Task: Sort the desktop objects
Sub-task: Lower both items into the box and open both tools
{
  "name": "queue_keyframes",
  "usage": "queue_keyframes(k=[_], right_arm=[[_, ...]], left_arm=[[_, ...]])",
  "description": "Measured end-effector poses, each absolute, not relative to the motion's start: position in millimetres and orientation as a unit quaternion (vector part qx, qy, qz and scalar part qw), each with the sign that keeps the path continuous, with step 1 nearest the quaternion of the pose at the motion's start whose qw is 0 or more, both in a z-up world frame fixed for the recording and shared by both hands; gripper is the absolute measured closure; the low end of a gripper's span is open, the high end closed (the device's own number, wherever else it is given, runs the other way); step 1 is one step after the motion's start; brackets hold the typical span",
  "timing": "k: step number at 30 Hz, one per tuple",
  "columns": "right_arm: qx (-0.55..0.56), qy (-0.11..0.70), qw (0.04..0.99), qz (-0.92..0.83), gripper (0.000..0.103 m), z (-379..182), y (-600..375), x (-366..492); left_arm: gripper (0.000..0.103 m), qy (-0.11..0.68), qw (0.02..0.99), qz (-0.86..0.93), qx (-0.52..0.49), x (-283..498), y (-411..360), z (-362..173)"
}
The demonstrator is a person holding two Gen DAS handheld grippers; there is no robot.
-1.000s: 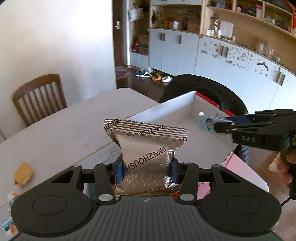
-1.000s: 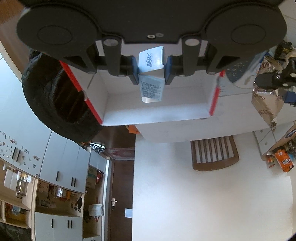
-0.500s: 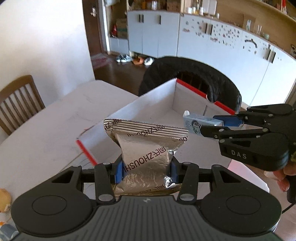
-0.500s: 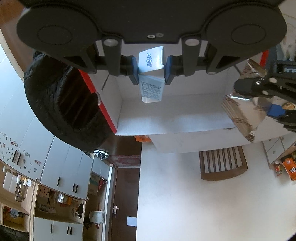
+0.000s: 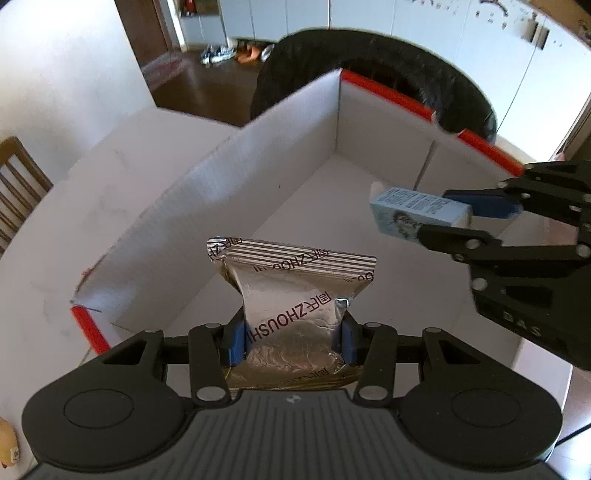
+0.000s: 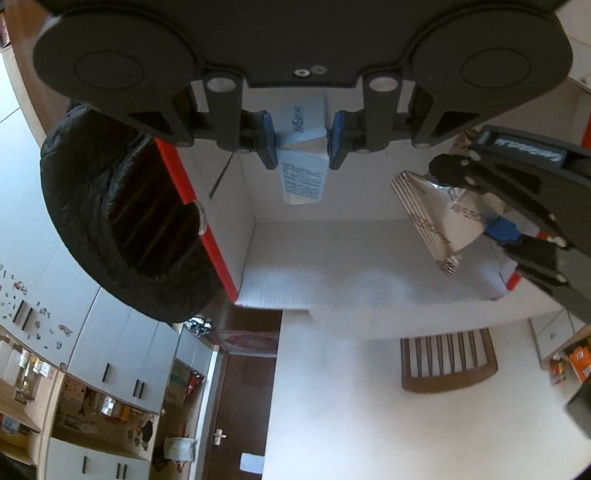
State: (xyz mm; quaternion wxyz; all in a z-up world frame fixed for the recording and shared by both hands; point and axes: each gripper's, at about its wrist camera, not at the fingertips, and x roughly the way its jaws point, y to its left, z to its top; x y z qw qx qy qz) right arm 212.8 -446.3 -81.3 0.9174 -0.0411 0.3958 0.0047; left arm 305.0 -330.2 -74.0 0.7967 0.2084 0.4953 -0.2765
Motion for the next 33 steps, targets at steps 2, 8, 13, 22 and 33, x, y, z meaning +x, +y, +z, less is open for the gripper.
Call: queue_keyframes(k=[2,8,13,22,33], right_arm=[[-0.043,0.401,0.915,0.010,0.076,-84.3,-446.1,215.3],[-0.049,0.420,0.906,0.018,0.076,-95.0,-447.1,222.3],[-0.043,0.445,0.894,0.018,0.076,-102.6,-451.7,227.4],[-0.042,0.469,0.882,0.031,0.076,-99.3,-452.5,232.8],[-0.048,0.487,0.872,0.037,0.074,-104.6,-449.2,230.6]], left_arm=[[0.057,0.503,0.792,-0.275,0.211,309.8,-332.6,-79.0],[0.057,0.534,0.773,-0.269,0.211,323.3,-339.3,-89.7],[0.057,0.553,0.761,-0.265,0.213,328.0,-342.8,-98.4],[0.056,0.585,0.743,-0.254,0.202,333.3,-337.5,-112.4],[0.045,0.582,0.746,-0.262,0.190,326.9,-325.4,-110.0]])
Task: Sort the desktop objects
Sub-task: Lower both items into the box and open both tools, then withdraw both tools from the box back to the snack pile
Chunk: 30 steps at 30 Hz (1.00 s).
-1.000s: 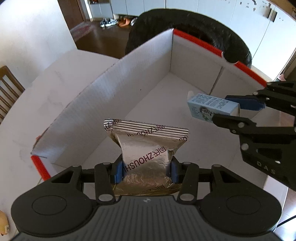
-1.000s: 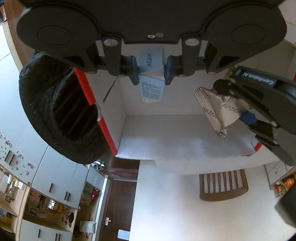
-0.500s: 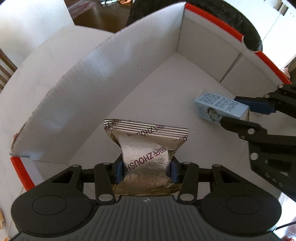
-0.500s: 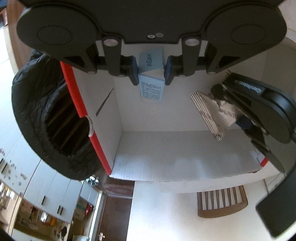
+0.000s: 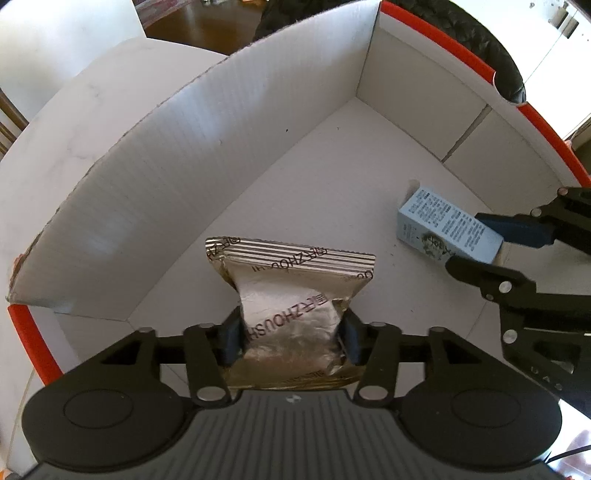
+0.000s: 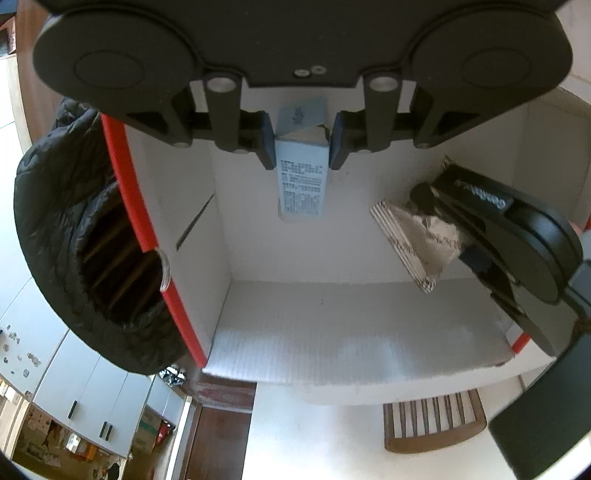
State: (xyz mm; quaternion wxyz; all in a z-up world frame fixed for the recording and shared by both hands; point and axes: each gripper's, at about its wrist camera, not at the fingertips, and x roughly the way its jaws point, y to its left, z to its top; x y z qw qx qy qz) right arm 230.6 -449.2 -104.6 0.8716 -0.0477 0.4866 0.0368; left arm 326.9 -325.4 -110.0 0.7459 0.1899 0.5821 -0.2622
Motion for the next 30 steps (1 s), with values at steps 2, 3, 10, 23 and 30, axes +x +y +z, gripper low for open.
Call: queue_keyframes(k=[2,3,10,23,30], right_arm=[[-0.050,0.489,0.870,0.036,0.073,-106.1,-449.4,229.9],[-0.050,0.490,0.870,0.035,0.073,-106.5,-449.2,229.8],[-0.054,0.485,0.872,0.042,0.061,-101.6,-447.2,227.6],[-0.027,0.455,0.888,0.061,0.052,-77.1,-450.1,213.2],[-0.025,0.441,0.894,0.073,0.042,-65.1,-444.1,206.6]], left_arm=[[0.032,0.579,0.749,-0.263,0.185,324.8,-322.3,-108.1],[0.031,0.578,0.750,-0.264,0.183,323.5,-320.7,-106.9],[0.031,0.568,0.758,-0.269,0.171,317.4,-308.1,-95.5],[0.031,0.525,0.792,-0.281,0.133,297.7,-309.1,-56.6],[0.031,0.491,0.820,-0.274,0.107,283.6,-289.5,-35.9]])
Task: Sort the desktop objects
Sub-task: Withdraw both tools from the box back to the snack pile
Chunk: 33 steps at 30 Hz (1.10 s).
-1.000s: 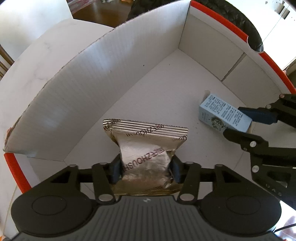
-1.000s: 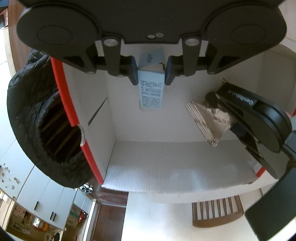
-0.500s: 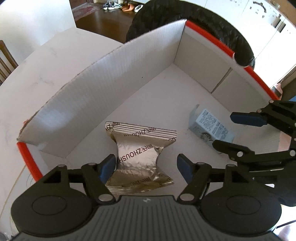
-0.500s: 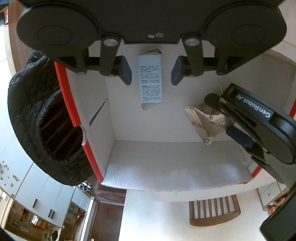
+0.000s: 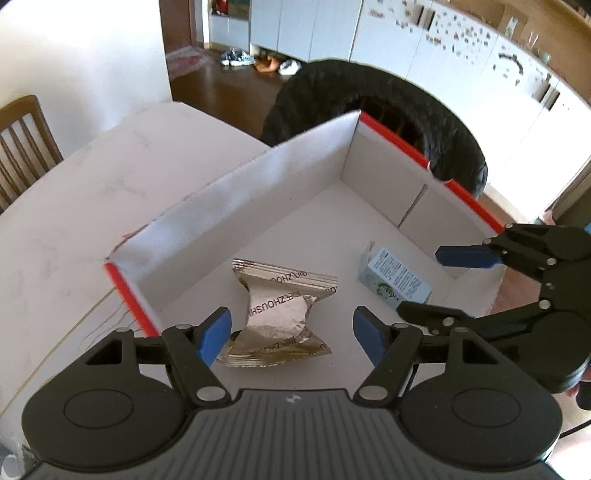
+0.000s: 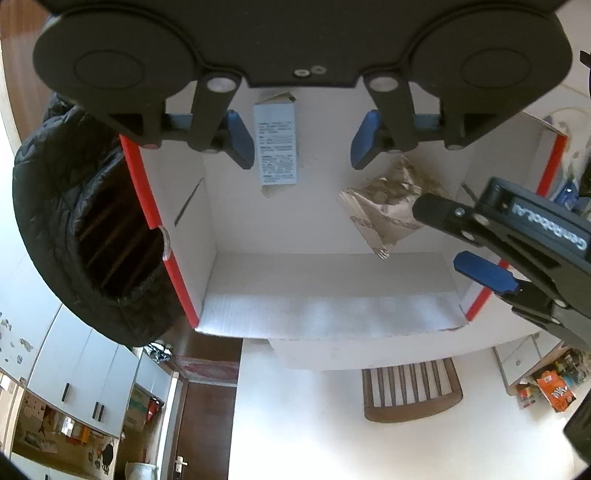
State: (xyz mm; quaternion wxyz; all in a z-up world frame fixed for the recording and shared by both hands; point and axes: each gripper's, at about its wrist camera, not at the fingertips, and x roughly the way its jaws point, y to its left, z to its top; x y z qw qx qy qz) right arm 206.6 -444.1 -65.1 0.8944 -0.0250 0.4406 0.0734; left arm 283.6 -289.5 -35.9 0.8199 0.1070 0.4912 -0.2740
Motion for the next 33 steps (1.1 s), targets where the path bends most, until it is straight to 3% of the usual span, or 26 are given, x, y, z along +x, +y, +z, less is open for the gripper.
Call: queue_keyframes(k=[8,19,22,33], right_arm=[[-0.016,0.424,0.903,0.069,0.034,-53.5,-429.2,196.2],[-0.005,0.402,0.915,0.043,0.026,-40.1,-401.1,170.1],[-0.002,0.398,0.917,0.038,0.025,-37.1,-391.1,162.9],[0.020,0.389,0.920,0.036,0.024,-27.1,-345.5,145.8]], left_arm=[[0.030,0.458,0.842,-0.273,0.084,259.7,-262.3,-16.3],[0.012,0.428,0.853,-0.289,0.071,227.8,-223.0,-3.5],[0.002,0.421,0.856,-0.292,0.069,218.4,-209.5,-0.7],[0.001,0.399,0.876,-0.271,0.032,195.3,-143.5,11.7]])
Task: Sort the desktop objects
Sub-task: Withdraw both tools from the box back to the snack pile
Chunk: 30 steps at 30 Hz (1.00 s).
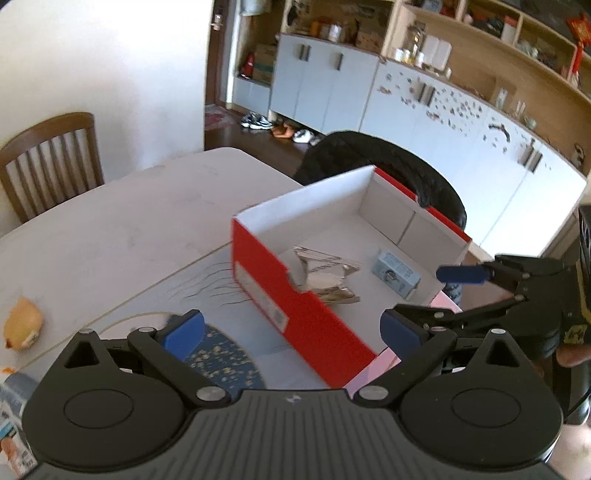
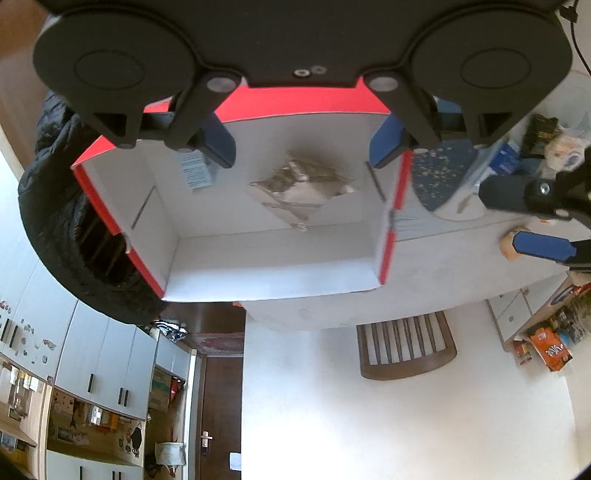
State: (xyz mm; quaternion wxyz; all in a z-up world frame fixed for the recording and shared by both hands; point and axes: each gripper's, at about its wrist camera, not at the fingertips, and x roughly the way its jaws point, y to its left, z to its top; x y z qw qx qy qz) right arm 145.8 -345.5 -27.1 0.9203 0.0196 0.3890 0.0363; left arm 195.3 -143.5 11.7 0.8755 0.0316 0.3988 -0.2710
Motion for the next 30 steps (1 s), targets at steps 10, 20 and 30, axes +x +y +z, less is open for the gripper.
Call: queue_keyframes(k=[10,20,30], right_arm=[[0.008,0.380,0.923,0.065,0.024,-19.7,-293.5,142.5],[-0.007,0.376,0.920,0.109,0.024,-20.5,-251.6,142.7],[-0.024,0.375,0.911,0.169,0.024,-24.8,-204.8,148.9]], left_arm=[[0.001,0.387,0.891,-0.236,-0.005,179.0,-84.6,17.1],[0.001,0.348,0.923,-0.167,-0.002,143.9,-27.6,10.3],[0.001,0.356,0.930,-0.081,-0.040,114.1,36.3,-24.8]])
